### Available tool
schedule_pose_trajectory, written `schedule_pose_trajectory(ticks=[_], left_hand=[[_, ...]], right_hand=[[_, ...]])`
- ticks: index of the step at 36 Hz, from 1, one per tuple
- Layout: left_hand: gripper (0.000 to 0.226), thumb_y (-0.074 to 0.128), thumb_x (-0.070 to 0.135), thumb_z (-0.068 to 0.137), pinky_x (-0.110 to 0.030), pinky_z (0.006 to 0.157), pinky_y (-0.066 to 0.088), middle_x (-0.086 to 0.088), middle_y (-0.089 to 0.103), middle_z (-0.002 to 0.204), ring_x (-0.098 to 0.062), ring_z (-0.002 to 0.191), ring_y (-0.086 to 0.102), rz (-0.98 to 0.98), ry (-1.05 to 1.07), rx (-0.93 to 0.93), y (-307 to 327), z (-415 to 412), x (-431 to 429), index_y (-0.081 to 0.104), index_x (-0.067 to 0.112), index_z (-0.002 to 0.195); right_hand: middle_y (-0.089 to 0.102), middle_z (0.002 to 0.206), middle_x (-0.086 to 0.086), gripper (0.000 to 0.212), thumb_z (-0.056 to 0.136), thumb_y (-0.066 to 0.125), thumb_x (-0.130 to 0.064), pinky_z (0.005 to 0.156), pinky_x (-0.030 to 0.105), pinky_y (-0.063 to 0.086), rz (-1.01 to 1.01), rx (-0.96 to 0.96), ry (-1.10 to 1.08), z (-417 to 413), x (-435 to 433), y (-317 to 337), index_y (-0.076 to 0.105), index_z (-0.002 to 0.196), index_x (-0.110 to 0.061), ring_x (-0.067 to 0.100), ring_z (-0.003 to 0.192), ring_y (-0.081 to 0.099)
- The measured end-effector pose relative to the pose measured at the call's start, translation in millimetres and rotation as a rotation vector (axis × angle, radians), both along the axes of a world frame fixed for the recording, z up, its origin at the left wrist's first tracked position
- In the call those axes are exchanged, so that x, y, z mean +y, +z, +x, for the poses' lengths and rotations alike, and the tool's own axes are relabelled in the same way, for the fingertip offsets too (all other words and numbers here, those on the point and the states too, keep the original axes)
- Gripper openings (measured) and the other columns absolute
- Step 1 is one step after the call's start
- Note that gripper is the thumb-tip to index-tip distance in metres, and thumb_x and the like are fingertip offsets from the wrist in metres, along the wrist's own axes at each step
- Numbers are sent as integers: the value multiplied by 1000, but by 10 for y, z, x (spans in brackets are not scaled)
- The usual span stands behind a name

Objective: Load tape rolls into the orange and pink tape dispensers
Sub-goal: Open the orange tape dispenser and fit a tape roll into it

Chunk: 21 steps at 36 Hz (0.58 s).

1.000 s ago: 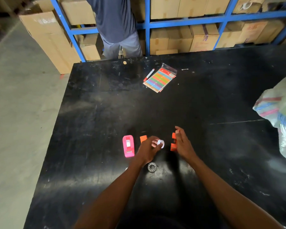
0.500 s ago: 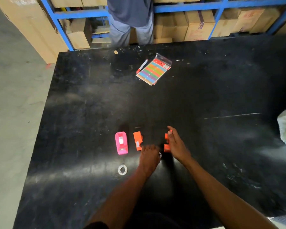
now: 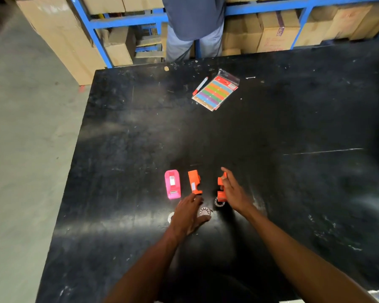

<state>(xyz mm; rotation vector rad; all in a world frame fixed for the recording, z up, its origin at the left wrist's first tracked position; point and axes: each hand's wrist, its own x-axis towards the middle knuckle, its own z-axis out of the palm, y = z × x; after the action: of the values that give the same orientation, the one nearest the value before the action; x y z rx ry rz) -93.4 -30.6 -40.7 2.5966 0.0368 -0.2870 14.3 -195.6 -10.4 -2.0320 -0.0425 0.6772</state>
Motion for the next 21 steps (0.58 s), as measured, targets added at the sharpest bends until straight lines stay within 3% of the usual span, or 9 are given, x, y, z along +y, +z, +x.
schedule_pose_trajectory(ticks=[5,9,12,17,19,21], left_hand=[[53,71,46,81,-35,103,44,-1,57,132,-22,122,55,30,-12,102,-21,26,-118,58,23,127],[39,66,36,87,-35,99,47,-6,60,127,-27,116,60,-11,40,87,22,72,-190,62,18,122],[39,67,36,88,-38,93,52,-6,65,119,-26,105,65,-156,137,26,96,94,-182,61,15,120],[36,75,23,87,-33,88,59,-3,76,106,-13,93,73,-563,383,-97,301,235,-142,64,14,120],[37,75,18,87,-33,92,60,-2,76,109,-12,99,74,-644,381,-106,369,306,-132,64,13,122],[35,75,18,87,-31,93,60,0,75,110,-10,101,74,-693,356,-117,407,350,-128,64,15,120]], right_hand=[[48,148,0,42,102,29,-49,111,50,40,-5,19,49,-92,-18,4,26,144,-50,21,126,56],[56,131,-5,43,103,32,-49,104,42,48,16,11,66,-134,-89,3,30,145,-42,1,98,62],[59,118,-3,44,103,31,-50,98,42,52,20,-6,36,-132,-148,-4,35,144,-36,2,93,61],[64,92,-5,37,104,31,-47,69,20,48,33,-48,-35,-114,-152,39,47,135,-36,5,82,64],[66,94,-3,37,104,30,-47,76,25,51,45,-48,-30,-105,-117,57,50,134,-36,12,85,65],[65,115,-3,38,105,31,-44,94,32,51,64,-54,-13,-92,-67,73,51,136,-33,14,102,64]])
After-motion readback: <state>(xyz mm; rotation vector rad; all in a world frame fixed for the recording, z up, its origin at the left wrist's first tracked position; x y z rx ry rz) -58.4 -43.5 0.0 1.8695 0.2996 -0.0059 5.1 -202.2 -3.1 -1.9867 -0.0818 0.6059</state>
